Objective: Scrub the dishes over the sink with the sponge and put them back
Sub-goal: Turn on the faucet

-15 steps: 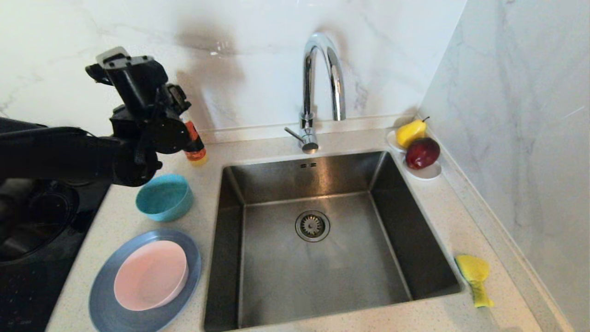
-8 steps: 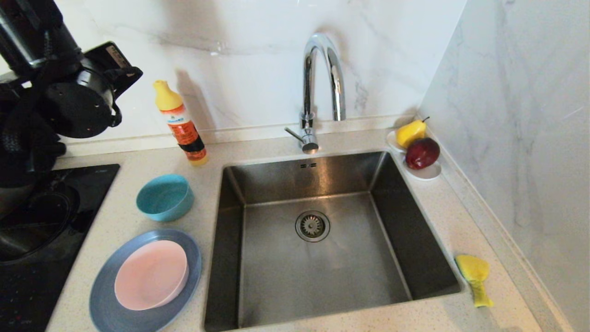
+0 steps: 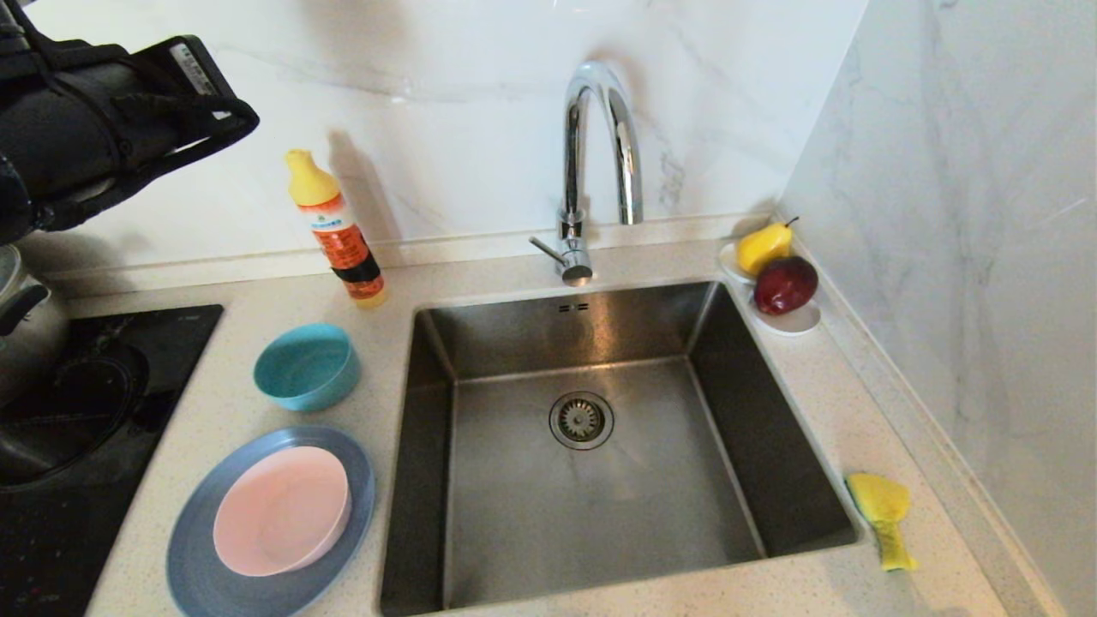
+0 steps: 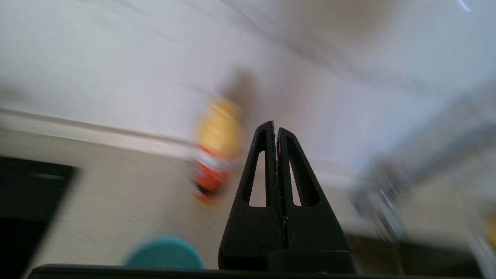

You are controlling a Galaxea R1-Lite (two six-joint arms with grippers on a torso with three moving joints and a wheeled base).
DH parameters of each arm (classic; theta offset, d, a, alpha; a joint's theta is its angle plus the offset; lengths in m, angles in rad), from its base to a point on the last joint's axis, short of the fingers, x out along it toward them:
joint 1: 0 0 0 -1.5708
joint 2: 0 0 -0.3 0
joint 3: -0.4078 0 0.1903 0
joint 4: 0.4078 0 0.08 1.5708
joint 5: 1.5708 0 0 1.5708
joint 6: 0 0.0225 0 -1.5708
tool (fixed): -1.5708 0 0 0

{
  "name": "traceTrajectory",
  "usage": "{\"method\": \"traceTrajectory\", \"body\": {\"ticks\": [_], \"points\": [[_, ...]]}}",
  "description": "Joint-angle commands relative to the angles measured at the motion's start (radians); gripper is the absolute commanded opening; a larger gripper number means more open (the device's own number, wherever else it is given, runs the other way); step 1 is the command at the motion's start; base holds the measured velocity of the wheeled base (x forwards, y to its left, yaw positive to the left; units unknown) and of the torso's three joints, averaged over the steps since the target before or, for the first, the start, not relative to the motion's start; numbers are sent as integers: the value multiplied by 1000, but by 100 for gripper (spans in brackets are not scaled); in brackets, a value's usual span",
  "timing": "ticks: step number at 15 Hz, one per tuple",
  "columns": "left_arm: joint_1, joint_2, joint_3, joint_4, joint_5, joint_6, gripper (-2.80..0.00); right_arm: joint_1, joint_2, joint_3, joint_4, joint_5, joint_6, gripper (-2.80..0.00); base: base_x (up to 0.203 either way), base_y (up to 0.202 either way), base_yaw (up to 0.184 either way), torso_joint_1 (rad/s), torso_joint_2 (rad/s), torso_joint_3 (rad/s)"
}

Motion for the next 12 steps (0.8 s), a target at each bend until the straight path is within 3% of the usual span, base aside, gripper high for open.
{"method": "traceTrajectory", "body": {"ticks": [1, 3, 5, 7, 12], "points": [[-38, 11, -7, 70, -176, -4, -280, 0, 1, 0, 0, 0, 0, -280, 0, 0, 0, 0, 0, 0], [-62, 76, -28, 84, -288, -42, -280, 1, 1, 0, 0, 0, 0, -280, 0, 0, 0, 0, 0, 0], [-81, 151, -72, 79, -331, -104, -280, -1, 0, 0, 0, 0, 0, -280, 0, 0, 0, 0, 0, 0], [-87, 212, -101, 79, -418, -138, -280, 1, 1, 0, 0, 0, 0, -280, 0, 0, 0, 0, 0, 0], [-91, 412, -239, 72, -472, -168, -280, 0, 0, 0, 0, 0, 0, -280, 0, 0, 0, 0, 0, 0]]}}
